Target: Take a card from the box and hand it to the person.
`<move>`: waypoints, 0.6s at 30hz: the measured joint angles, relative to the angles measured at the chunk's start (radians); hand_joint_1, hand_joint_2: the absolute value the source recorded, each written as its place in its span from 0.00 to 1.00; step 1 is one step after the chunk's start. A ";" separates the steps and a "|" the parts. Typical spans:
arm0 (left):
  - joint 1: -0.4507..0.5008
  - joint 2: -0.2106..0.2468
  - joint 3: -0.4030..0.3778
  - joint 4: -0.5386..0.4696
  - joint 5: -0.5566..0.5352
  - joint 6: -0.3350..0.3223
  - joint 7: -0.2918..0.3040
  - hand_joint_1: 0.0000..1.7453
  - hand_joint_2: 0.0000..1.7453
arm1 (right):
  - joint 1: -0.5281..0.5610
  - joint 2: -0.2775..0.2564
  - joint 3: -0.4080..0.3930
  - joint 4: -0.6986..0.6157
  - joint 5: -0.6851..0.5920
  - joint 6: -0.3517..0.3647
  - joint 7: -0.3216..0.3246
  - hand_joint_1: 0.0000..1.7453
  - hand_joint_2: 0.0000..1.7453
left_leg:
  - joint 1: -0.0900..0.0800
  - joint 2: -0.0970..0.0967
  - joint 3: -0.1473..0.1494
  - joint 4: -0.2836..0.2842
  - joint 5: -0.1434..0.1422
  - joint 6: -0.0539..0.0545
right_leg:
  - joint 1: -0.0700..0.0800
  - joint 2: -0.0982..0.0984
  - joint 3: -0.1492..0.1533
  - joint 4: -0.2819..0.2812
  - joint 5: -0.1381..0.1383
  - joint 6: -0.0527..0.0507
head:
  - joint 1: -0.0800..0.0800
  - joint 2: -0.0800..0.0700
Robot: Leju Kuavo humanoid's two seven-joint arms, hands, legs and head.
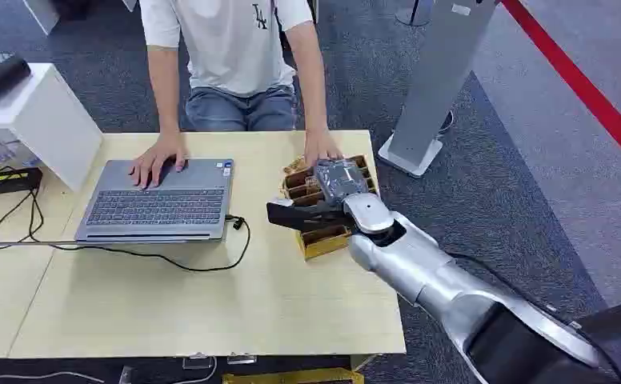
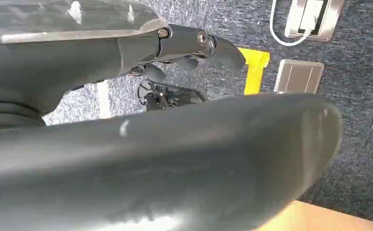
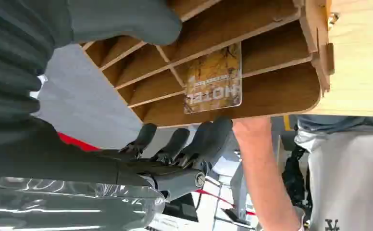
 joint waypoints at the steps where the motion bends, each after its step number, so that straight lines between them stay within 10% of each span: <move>1: 0.000 0.000 0.000 0.000 0.000 0.000 0.000 0.00 0.00 | 0.000 0.002 0.002 0.006 0.000 0.000 0.000 0.35 1.00 | 0.000 0.000 0.000 0.000 0.000 0.000 | 0.000 0.000 0.000 0.000 0.000 0.000 | 0.000 0.000; 18: 0.000 -0.001 0.000 0.000 0.000 0.000 0.000 0.00 0.00 | -0.023 0.030 0.011 0.091 -0.017 -0.032 -0.019 0.45 1.00 | 0.000 0.000 0.001 0.000 0.000 0.000 | 0.000 0.000 0.001 0.000 0.000 0.000 | -0.001 0.000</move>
